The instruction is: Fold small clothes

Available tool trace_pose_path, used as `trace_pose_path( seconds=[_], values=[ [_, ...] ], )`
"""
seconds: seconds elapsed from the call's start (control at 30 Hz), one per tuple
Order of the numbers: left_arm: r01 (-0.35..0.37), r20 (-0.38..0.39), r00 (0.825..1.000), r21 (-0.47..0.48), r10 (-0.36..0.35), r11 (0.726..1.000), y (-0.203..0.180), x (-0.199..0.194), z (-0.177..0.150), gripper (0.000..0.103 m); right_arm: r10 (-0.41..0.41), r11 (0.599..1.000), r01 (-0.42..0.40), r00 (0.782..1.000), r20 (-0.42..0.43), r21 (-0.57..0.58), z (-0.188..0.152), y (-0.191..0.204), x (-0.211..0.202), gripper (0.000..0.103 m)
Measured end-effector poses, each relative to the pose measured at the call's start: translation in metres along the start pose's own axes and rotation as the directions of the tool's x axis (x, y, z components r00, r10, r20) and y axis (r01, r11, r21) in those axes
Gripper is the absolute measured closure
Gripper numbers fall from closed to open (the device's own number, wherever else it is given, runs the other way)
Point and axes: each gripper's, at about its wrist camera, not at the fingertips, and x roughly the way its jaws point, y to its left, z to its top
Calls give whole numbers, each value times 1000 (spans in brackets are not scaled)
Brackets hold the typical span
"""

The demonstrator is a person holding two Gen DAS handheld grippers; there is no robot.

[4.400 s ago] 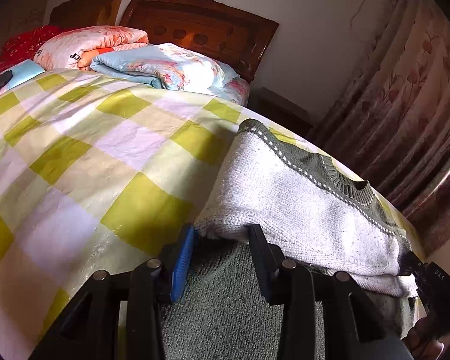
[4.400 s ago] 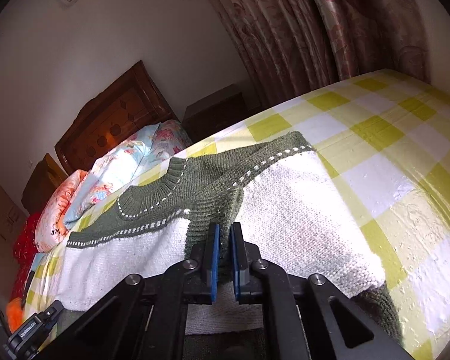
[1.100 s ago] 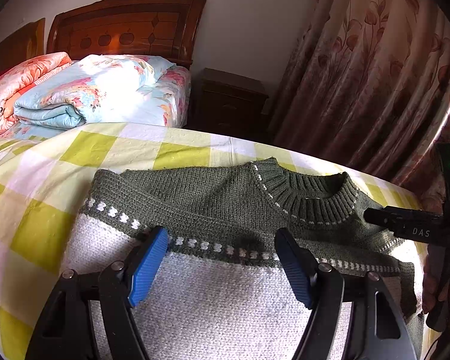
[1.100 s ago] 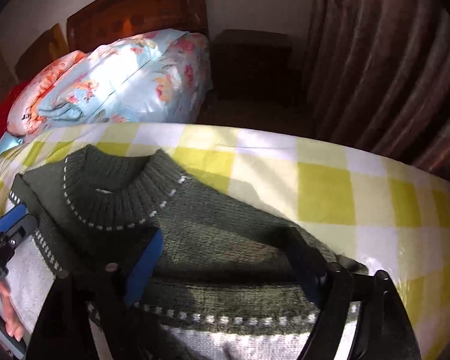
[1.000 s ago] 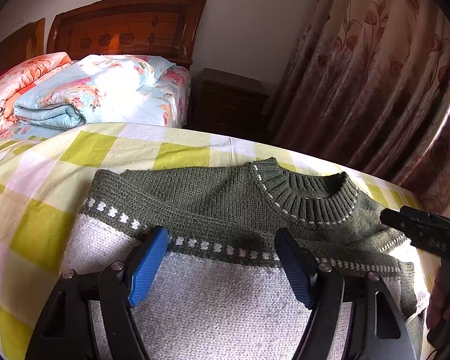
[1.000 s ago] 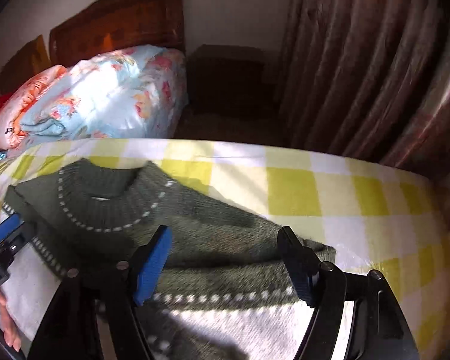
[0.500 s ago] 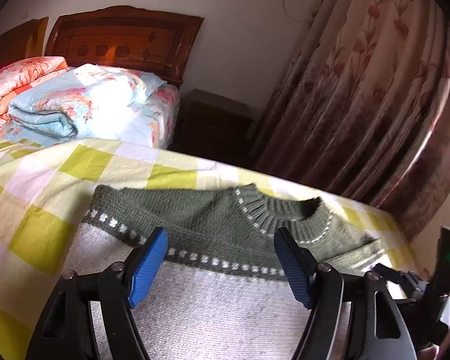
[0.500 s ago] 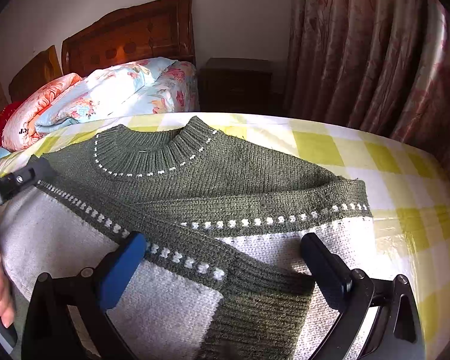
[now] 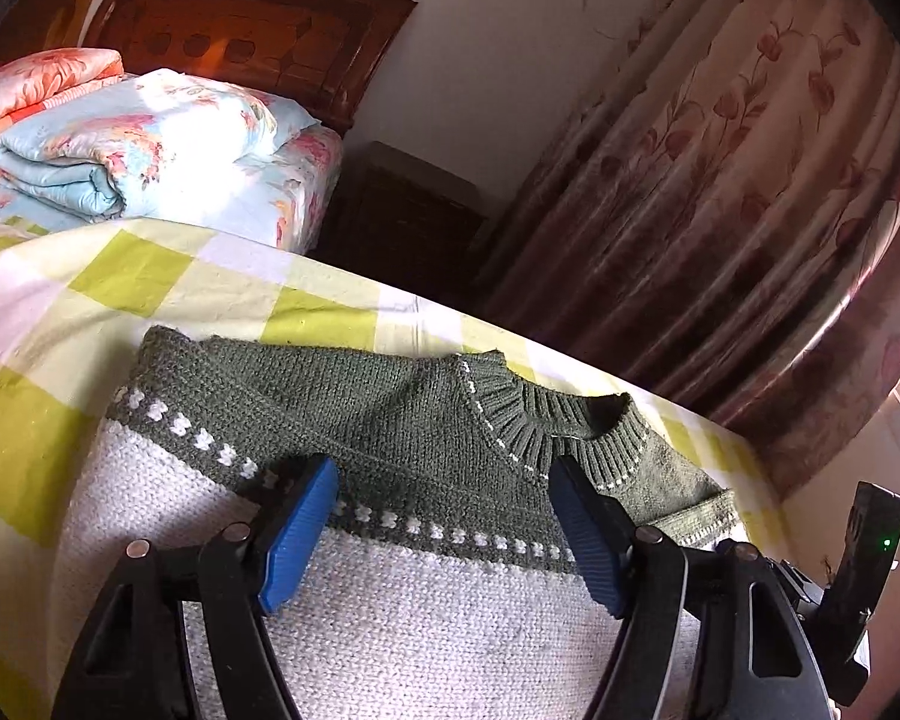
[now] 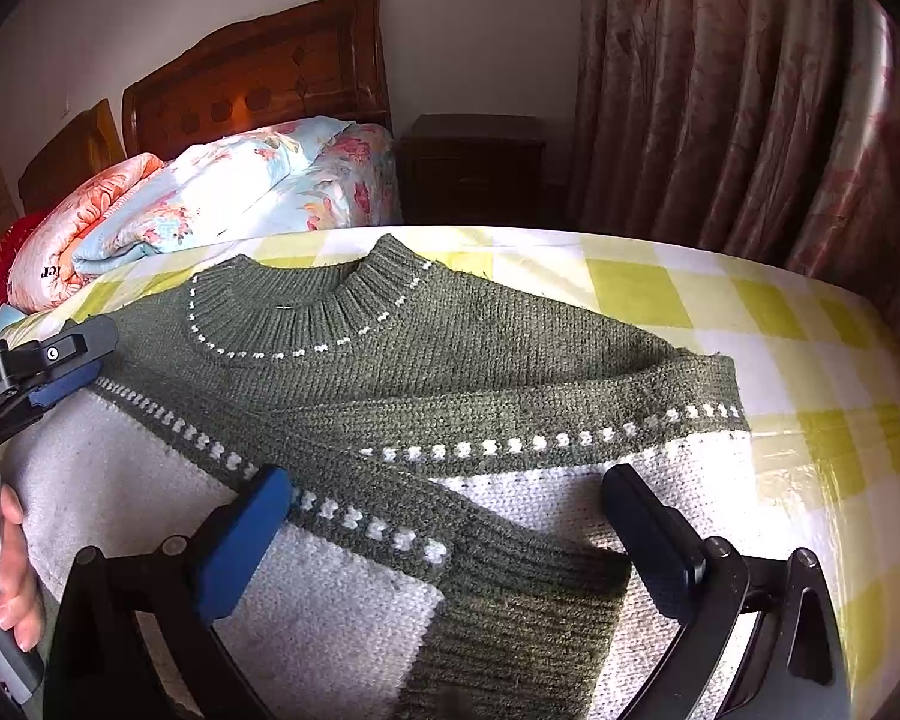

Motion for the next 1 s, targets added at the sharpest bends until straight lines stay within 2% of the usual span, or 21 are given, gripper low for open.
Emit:
trace_pose_path(
  seconds=[0.1,0.17,0.23,0.3,0.4,0.47,0.6,0.67,0.77,0.8,0.83,0.87,0.9,0.97,1.0],
  values=[
    [7,-22,1000,6,-6,1000,0,-2,-1,29,11,1000,-11,1000,-6,-6,1,-2,0,0],
    [-61,-77,995,37,64,997,-7,-16,-7,35,4,1000,-5,999,-38,-13,-2,-3,-4,0],
    [-73,-81,994,65,79,995,-16,-42,-21,35,5,1000,-5,997,-83,11,-12,-1,-25,0],
    [-42,-101,993,103,53,994,-22,-69,-42,35,63,998,-64,996,-58,-12,-30,3,-53,0],
    [-76,-130,986,179,100,981,-23,-103,-76,35,26,995,-35,995,-100,-95,-65,9,-78,0],
    [-107,-137,981,205,137,973,-18,-125,-95,35,51,993,-61,993,-105,-98,-89,1,-97,0],
    [-97,-148,980,213,130,972,-7,-166,-131,35,109,991,-114,992,-62,-68,-130,-21,-141,0],
    [-91,-155,979,252,133,963,-9,-177,-151,35,134,985,-139,989,-56,-99,-149,-20,-158,0],
    [-106,-171,968,376,182,920,-22,-179,-185,35,88,969,-102,994,-69,-226,-179,4,-170,0],
    [-128,-163,963,433,217,892,-27,-178,-197,35,77,958,-95,994,-79,-270,-188,13,-170,0],
    [-188,-100,956,511,275,839,-34,-180,-209,30,59,946,-90,993,-106,-311,-197,22,-167,0],
    [-218,-64,952,543,298,811,-38,-184,-215,28,34,935,-79,991,-132,-346,-207,28,-163,0],
    [-232,-70,945,541,318,808,-36,-186,-216,25,46,938,-79,993,-105,-338,-210,24,-166,0],
    [-221,-145,933,487,328,845,-21,-188,-208,13,95,948,-141,981,-169,-285,-210,9,-163,0],
    [-218,-169,929,471,330,855,-12,-190,-204,9,89,948,-137,981,-175,-287,-210,2,-164,0]
  ],
)
